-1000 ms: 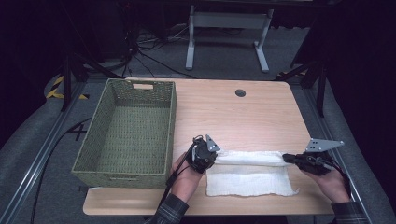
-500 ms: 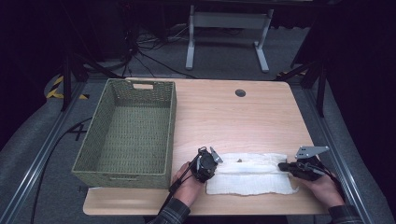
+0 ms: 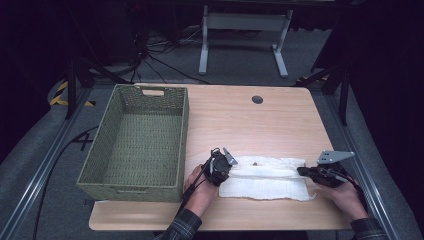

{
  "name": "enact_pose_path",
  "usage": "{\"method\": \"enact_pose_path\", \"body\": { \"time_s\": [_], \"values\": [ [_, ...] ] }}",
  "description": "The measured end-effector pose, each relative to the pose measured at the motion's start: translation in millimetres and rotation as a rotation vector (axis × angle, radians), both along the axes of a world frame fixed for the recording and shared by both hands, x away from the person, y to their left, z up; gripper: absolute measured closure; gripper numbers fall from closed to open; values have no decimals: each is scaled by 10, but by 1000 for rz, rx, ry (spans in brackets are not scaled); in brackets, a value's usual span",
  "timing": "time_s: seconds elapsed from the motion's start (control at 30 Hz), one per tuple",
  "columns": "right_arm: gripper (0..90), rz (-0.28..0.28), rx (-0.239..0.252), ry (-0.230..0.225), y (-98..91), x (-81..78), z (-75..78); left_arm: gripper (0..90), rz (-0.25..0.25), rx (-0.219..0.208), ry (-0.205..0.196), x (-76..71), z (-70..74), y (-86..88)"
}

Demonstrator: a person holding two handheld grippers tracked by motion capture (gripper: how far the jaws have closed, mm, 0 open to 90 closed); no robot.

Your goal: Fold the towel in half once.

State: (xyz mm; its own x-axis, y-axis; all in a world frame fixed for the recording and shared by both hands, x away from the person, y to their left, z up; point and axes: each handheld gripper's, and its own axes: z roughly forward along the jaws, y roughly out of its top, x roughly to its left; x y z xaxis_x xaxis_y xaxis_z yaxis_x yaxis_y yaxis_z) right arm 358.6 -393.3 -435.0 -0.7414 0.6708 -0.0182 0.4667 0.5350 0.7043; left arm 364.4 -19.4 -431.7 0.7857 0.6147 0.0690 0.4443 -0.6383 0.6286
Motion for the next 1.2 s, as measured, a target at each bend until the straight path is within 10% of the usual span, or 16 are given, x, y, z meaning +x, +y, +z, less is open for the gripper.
{"method": "enact_pose_path", "body": {
  "time_s": [0.43,0.77,1.2],
  "values": [
    [804,39,-17,48,-8,-235,-39,766,-61,-4,95,-244,-76,50],
    [815,13,54,-12,-68,-66,137,729,-40,-95,45,-69,146,71],
    [892,76,47,90,77,225,-70,870,-81,-30,124,210,-89,-144]
  ]
}}
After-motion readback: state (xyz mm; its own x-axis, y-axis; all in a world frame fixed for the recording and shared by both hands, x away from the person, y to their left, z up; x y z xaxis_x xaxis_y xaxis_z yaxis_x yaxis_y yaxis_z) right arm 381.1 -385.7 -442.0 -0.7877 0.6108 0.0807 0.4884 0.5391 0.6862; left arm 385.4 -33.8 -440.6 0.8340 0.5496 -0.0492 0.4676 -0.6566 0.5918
